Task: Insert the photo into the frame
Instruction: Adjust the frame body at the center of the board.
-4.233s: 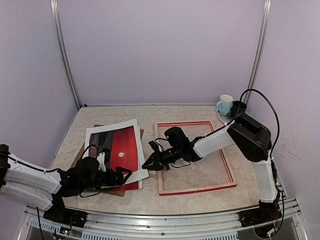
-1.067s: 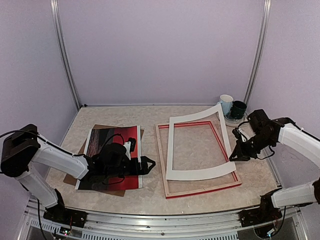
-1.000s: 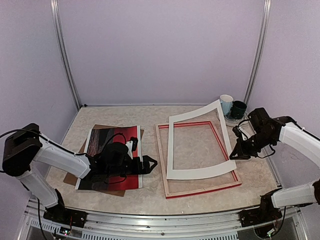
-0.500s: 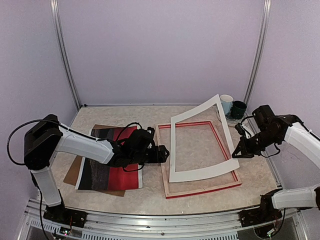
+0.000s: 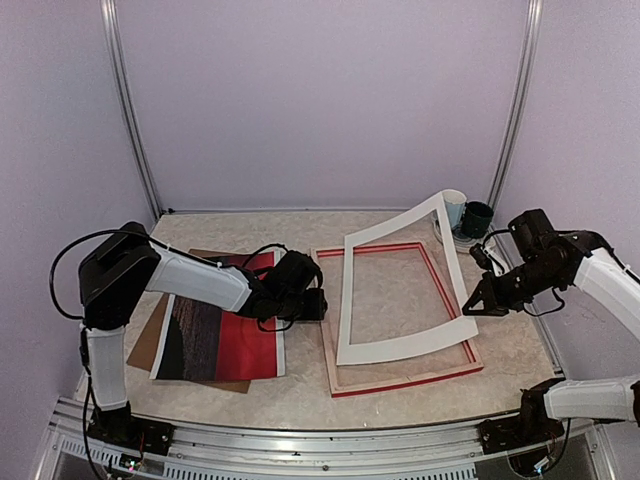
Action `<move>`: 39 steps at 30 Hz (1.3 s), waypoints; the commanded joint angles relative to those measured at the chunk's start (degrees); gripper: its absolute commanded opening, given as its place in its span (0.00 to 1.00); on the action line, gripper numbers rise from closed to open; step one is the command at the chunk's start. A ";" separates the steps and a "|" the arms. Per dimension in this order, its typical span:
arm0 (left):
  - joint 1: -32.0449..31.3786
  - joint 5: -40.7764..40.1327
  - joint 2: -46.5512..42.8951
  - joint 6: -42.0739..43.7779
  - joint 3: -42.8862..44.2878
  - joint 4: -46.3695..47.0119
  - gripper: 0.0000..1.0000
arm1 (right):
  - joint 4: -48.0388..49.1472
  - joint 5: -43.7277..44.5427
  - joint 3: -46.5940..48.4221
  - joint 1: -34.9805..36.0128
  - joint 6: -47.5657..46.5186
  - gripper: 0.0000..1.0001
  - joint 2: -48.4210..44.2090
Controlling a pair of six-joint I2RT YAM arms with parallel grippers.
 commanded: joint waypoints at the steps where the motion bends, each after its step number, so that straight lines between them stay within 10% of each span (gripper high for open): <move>1: 0.47 -0.29 2.09 1.44 3.66 -3.24 0.43 | 0.48 -1.69 -0.32 0.87 -0.72 0.03 -1.53; 20: 6.05 -0.77 7.39 4.64 11.82 -8.42 0.10 | 6.89 -10.93 -5.27 1.01 0.73 0.03 -2.95; 27: 6.51 0.79 5.53 4.04 11.32 -8.26 0.42 | 7.69 -9.39 -4.55 1.01 1.30 0.04 -2.92; 39: 2.60 3.54 4.28 1.54 10.61 -6.58 0.48 | 7.45 -8.28 -4.68 1.01 0.93 0.04 -3.19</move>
